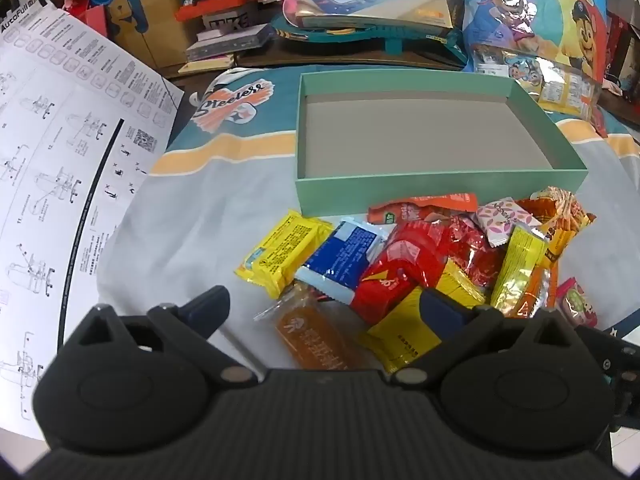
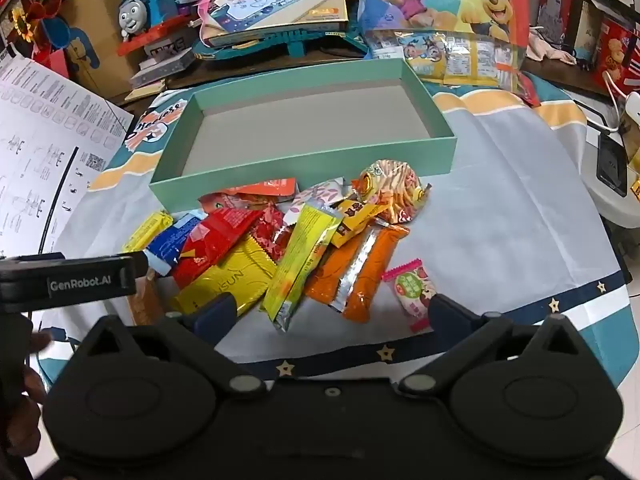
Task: Organize snacks
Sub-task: 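Move both tools toward the snack pile beside the green tray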
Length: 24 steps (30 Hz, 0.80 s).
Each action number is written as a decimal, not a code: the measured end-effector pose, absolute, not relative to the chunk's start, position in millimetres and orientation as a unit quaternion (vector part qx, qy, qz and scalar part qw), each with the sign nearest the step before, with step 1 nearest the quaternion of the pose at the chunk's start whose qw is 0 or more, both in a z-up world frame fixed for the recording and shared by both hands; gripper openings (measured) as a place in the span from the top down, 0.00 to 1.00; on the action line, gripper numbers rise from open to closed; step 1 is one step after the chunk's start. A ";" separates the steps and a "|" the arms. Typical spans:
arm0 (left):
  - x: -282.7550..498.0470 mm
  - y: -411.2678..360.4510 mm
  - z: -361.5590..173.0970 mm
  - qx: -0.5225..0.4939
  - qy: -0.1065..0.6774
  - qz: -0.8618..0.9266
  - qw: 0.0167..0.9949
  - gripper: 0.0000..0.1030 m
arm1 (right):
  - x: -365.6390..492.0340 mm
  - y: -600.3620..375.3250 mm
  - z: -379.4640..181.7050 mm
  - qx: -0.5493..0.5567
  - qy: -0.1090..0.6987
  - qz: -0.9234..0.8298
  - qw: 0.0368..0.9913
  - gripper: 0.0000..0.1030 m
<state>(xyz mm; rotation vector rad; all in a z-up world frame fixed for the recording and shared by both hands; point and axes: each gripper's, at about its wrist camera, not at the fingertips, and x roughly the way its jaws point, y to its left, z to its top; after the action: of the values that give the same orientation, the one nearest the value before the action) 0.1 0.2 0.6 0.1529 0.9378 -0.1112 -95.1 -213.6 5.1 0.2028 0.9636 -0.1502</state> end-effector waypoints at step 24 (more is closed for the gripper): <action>11.9 25.0 -11.2 0.040 0.476 -0.042 0.877 0.00 | -82.4 -214.4 -1.3 0.108 0.464 -0.054 0.878 0.00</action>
<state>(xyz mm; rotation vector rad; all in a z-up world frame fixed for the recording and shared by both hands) 11.9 25.0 -11.2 0.0825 0.9936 -0.0868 -82.4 -214.4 -1.3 0.2243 0.9682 -0.1132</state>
